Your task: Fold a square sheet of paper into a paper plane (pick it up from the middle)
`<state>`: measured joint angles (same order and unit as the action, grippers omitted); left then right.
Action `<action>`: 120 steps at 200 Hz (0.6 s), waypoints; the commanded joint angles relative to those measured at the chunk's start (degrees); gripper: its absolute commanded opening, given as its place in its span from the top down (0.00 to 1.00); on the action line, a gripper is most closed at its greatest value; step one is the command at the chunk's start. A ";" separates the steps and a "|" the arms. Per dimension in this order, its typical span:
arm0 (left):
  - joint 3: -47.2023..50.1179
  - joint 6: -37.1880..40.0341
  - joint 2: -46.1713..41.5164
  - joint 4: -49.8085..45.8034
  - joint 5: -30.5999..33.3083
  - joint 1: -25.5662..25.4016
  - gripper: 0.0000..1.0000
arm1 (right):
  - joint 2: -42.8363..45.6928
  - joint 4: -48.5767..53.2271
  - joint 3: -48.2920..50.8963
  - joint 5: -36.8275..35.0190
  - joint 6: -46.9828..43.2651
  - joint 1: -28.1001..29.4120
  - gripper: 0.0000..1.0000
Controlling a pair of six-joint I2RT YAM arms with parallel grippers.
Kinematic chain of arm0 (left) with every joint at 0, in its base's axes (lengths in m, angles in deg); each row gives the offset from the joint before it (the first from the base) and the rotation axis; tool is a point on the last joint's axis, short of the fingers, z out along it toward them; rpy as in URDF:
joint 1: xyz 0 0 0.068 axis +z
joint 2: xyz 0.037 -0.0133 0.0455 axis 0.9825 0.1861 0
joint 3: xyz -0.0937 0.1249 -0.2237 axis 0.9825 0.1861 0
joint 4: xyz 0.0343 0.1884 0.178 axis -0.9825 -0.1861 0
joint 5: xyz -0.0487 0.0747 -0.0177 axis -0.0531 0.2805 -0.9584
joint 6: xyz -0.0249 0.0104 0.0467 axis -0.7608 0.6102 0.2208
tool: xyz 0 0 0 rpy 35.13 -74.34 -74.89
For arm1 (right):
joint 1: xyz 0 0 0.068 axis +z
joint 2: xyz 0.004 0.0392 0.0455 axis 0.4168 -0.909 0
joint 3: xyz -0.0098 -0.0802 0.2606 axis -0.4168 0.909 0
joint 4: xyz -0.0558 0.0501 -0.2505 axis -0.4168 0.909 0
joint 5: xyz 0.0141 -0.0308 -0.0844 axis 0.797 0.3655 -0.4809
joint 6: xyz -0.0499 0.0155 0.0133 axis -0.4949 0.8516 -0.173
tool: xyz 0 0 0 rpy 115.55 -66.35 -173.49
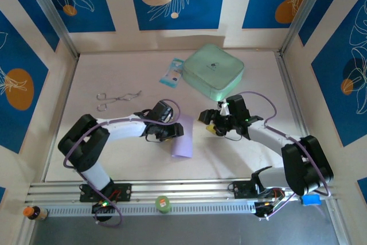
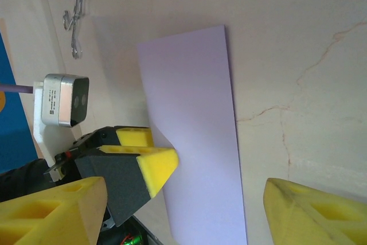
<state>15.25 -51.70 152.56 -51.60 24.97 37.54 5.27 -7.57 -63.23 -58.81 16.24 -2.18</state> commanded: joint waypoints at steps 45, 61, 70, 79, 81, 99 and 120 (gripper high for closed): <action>0.00 0.98 -1.96 -2.44 3.96 0.95 0.49 | -2.45 0.70 -2.44 2.43 -1.34 1.07 0.32; -0.49 2.01 -0.58 -2.08 1.97 1.09 0.49 | -2.84 0.71 -2.69 2.42 -1.40 1.27 0.32; -1.02 2.94 0.21 -2.52 1.14 1.05 0.48 | -3.03 0.80 -2.78 2.42 -1.47 1.36 0.32; -1.67 3.88 1.10 -3.08 0.48 1.08 0.48 | -3.20 0.89 -2.91 2.38 -1.42 1.45 0.32; -1.80 4.17 1.26 -3.30 0.37 1.05 0.48 | -3.18 0.96 -2.92 2.37 -1.46 1.45 0.32; -3.42 6.48 2.60 -5.56 0.26 1.05 0.48 | -3.51 0.98 -3.01 2.37 -1.33 1.62 0.32; -4.93 8.62 3.77 -8.17 0.95 1.04 0.47 | -3.84 1.01 -3.21 2.34 -1.39 1.71 0.32</action>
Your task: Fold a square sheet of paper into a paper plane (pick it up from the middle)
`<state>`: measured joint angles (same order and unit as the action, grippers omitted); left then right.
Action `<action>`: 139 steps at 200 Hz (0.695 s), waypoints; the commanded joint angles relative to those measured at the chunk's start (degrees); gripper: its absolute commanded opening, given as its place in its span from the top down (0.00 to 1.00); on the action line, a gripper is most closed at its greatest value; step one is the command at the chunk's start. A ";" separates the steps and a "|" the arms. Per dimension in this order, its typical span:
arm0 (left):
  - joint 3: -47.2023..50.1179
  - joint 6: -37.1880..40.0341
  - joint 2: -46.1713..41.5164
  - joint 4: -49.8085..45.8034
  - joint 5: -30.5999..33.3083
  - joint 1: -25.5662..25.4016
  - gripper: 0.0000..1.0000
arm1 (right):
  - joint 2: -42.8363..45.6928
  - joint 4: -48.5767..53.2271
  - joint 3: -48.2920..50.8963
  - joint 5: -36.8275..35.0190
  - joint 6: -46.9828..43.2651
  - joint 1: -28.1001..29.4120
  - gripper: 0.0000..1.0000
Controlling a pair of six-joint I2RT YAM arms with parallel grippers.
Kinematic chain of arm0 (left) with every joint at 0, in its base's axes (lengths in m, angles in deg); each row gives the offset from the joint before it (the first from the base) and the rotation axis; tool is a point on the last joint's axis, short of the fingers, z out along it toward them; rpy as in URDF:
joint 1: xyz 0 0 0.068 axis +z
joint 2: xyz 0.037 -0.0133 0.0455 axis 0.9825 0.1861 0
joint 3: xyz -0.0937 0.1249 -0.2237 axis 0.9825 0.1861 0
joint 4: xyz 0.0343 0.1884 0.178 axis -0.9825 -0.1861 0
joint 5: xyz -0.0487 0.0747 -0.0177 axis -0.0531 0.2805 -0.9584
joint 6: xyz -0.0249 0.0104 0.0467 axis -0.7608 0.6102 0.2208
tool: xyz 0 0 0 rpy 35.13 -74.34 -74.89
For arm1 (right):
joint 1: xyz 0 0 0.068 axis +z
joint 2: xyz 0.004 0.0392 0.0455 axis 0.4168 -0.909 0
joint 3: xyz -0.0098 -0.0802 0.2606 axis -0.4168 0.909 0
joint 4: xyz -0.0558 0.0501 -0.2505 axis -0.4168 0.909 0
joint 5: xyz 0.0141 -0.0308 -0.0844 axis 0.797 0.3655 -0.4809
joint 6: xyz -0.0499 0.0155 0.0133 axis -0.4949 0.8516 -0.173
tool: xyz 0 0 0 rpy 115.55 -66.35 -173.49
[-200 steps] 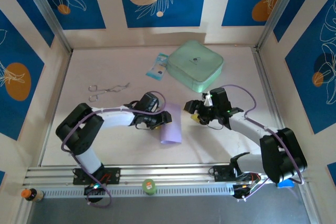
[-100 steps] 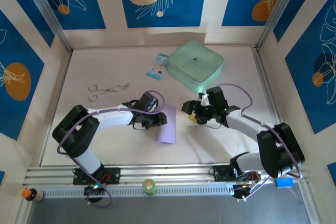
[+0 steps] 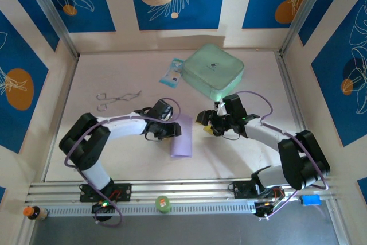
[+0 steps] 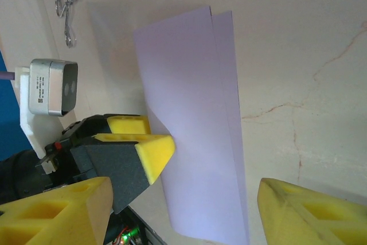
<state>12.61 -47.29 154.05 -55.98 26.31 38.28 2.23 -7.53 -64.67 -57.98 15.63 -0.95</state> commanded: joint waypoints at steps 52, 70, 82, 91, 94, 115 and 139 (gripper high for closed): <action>-3.32 5.56 3.81 -5.35 0.11 0.30 0.45 | -2.09 0.96 -2.21 1.77 -0.82 0.97 0.32; -4.02 6.34 4.70 -7.19 0.94 0.35 0.45 | -2.33 1.01 -2.22 1.60 -0.75 1.08 0.32; -5.11 6.68 5.58 -9.42 2.05 0.31 0.45 | -2.42 0.98 -2.30 1.59 -0.72 1.10 0.32; -5.65 6.87 6.07 -10.15 2.38 0.30 0.45 | -2.63 0.97 -2.39 1.59 -0.72 1.23 0.32; -5.74 6.93 6.24 -10.29 2.40 0.30 0.45 | -2.65 0.97 -2.39 1.52 -0.77 1.27 0.33; -6.44 7.22 7.10 -11.25 2.57 0.30 0.45 | -3.41 0.97 -2.59 1.66 -0.64 1.37 0.37; -7.42 7.72 8.07 -12.64 3.24 0.21 0.45 | -4.47 1.02 -2.81 1.63 -0.39 1.45 0.41</action>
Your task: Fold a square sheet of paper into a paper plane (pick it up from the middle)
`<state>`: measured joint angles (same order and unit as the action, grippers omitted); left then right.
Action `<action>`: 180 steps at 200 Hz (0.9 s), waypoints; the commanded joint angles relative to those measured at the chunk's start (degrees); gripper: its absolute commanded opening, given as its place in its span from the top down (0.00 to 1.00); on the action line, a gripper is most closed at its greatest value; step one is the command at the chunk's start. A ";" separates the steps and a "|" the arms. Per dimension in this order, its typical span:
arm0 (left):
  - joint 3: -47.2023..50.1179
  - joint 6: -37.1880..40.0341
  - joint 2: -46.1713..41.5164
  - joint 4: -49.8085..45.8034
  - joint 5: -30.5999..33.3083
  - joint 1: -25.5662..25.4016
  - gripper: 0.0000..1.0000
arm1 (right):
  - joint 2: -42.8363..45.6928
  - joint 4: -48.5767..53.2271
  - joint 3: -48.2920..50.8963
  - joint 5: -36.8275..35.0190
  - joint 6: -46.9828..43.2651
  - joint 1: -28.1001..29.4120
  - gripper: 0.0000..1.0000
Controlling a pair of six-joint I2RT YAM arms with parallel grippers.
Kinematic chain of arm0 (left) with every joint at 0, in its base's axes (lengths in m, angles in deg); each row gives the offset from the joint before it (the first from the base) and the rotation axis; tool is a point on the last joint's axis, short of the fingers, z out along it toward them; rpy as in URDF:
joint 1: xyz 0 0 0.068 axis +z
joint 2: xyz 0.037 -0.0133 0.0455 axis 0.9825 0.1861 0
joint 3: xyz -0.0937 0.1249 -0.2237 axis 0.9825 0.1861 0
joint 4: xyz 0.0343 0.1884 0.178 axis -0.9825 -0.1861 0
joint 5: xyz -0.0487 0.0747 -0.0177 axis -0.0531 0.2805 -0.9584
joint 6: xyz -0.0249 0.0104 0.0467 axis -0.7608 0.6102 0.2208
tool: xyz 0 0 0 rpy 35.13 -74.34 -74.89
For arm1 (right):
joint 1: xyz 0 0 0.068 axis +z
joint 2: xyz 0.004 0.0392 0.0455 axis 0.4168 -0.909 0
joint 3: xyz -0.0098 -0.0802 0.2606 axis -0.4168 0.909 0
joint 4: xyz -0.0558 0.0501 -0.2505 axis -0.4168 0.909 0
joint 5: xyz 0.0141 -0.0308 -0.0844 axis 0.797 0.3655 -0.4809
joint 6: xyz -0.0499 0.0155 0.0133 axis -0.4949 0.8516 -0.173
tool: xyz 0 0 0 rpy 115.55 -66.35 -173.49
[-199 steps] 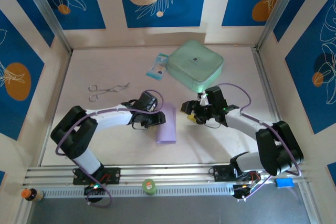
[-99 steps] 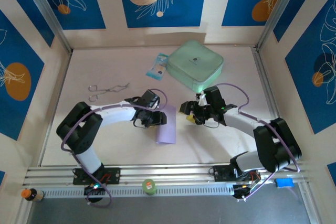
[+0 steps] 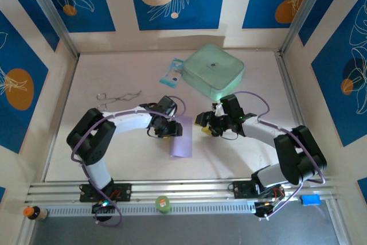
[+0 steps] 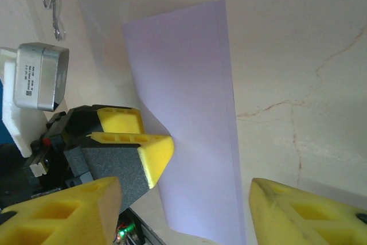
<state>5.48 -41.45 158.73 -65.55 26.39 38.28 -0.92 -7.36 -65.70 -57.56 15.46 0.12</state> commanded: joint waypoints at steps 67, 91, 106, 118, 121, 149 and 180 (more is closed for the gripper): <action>-1.61 3.10 5.72 -4.31 3.11 0.26 0.44 | -1.85 1.41 -2.15 0.40 0.16 0.56 0.45; -2.18 3.41 6.24 -5.46 3.71 0.22 0.43 | -2.07 1.55 -2.24 0.39 0.17 0.54 0.45; -2.34 3.26 6.33 -5.96 4.41 0.21 0.43 | -2.16 1.51 -2.32 0.39 0.12 0.56 0.45; -2.20 2.96 6.41 -5.66 4.26 0.22 0.42 | -2.24 1.65 -2.42 0.30 -0.01 0.56 0.45; -2.14 2.78 6.43 -5.55 4.17 0.21 0.42 | -2.24 1.77 -2.42 0.30 -0.01 0.56 0.45; -1.68 1.48 6.36 -4.44 3.87 0.21 0.42 | -2.34 1.77 -2.37 0.46 -0.02 0.58 0.45; -1.57 1.05 6.43 -3.93 3.77 0.21 0.40 | -2.51 1.60 -2.24 0.65 -0.22 0.56 0.45</action>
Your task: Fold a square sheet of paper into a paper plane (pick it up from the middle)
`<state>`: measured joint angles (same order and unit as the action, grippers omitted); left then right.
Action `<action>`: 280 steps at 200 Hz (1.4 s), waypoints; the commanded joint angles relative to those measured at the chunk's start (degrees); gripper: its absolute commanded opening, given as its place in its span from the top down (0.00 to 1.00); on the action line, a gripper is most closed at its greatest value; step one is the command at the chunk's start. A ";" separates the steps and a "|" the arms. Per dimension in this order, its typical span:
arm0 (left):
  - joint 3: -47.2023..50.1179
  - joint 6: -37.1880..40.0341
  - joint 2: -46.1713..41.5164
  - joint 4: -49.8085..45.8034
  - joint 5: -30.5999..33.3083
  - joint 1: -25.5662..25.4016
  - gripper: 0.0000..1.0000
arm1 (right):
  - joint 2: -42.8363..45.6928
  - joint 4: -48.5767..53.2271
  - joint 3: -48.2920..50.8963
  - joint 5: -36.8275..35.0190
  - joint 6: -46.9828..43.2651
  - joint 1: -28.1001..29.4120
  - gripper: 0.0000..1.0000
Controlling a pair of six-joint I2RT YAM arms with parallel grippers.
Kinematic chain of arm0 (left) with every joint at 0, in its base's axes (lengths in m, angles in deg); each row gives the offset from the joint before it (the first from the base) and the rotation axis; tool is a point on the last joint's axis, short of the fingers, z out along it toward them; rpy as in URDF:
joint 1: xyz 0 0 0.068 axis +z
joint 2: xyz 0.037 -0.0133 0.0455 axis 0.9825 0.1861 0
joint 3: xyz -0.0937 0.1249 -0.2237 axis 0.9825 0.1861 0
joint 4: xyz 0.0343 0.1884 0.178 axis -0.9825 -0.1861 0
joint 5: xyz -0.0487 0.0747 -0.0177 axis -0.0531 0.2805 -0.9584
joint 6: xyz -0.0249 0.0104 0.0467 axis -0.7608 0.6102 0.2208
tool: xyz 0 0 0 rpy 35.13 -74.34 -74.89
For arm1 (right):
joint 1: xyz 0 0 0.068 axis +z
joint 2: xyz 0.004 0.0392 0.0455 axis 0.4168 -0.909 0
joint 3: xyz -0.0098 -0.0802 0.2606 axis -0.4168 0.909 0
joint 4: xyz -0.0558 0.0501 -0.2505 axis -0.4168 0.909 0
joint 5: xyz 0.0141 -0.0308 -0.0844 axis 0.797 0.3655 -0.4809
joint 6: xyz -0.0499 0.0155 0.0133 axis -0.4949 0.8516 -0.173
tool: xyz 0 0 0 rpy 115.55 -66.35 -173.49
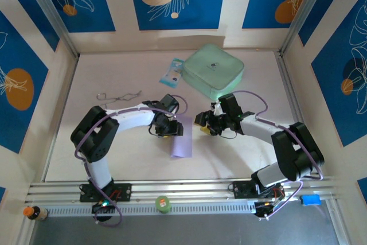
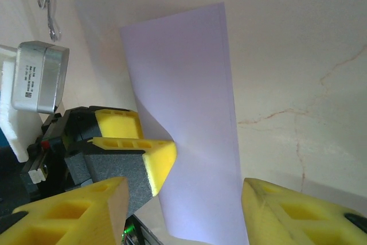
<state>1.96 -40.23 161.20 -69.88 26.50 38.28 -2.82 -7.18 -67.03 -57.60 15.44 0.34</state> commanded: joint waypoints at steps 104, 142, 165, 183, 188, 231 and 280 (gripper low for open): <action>2.34 1.20 4.80 -0.03 4.50 0.21 0.39 | 1.83 3.26 0.91 -4.73 1.87 0.38 0.49; 2.48 1.40 5.23 -0.25 5.06 0.21 0.38 | 8.37 4.54 4.54 -10.54 4.12 -1.18 0.50; 2.30 1.45 5.58 0.19 4.15 0.21 0.38 | 11.35 6.84 5.87 -12.80 4.89 -2.66 0.50; 2.31 1.28 5.93 0.43 4.15 0.21 0.38 | 13.33 8.02 6.91 -13.88 5.46 -3.80 0.50; 2.22 1.29 6.00 0.32 4.22 0.24 0.37 | 13.81 8.13 7.16 -14.02 5.59 -4.07 0.51; 1.47 2.45 6.47 -0.94 5.28 0.23 0.38 | 15.40 7.55 8.32 -12.90 5.48 -5.54 0.50; 0.98 3.13 7.04 -1.45 5.55 0.17 0.39 | 12.72 5.57 7.77 -9.96 5.13 -5.39 0.50</action>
<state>0.70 -39.11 162.46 -71.30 26.77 38.26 11.17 -1.28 -59.23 -70.04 20.40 -4.95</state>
